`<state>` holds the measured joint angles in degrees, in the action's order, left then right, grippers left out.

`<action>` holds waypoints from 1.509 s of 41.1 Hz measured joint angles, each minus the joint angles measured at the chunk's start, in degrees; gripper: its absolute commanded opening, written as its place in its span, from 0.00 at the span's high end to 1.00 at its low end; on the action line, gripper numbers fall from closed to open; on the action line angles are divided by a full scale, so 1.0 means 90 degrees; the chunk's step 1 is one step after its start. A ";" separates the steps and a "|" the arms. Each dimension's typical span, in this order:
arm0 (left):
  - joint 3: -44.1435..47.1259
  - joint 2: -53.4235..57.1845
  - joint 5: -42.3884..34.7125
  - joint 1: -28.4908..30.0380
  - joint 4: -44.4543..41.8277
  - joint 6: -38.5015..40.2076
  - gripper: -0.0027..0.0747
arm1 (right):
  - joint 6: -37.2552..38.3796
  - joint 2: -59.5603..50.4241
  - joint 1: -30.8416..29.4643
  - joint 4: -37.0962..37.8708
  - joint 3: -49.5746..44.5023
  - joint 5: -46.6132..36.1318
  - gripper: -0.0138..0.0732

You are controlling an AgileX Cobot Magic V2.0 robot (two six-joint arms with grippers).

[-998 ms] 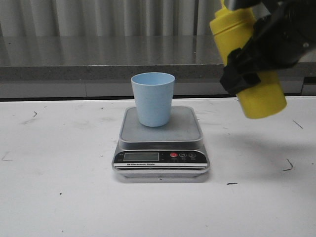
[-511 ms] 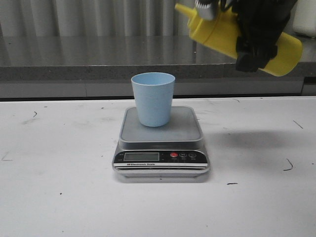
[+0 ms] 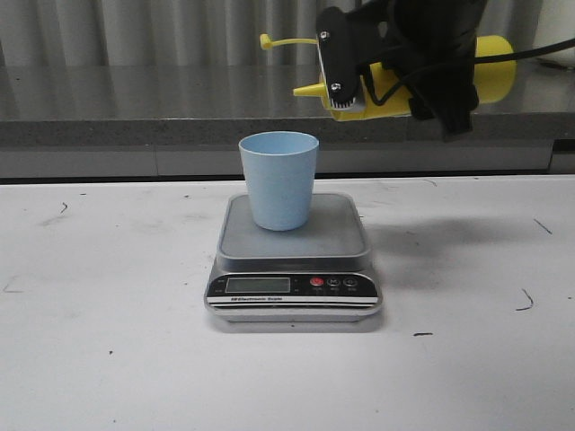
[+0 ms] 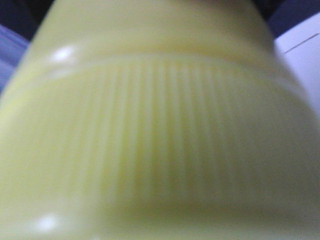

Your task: Pour seasoning into cup on scale with both arms

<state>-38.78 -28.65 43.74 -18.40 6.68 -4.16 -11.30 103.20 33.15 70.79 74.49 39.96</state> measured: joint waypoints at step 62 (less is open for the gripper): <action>0.0000 0.0000 0.0000 0.0000 0.0000 0.0000 0.51 | 0.3260 -0.1735 -0.0615 -0.2802 -0.0848 -0.1347 0.45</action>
<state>-38.78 -28.65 43.74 -18.40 6.68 -4.16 18.04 87.59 27.61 45.57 66.85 27.84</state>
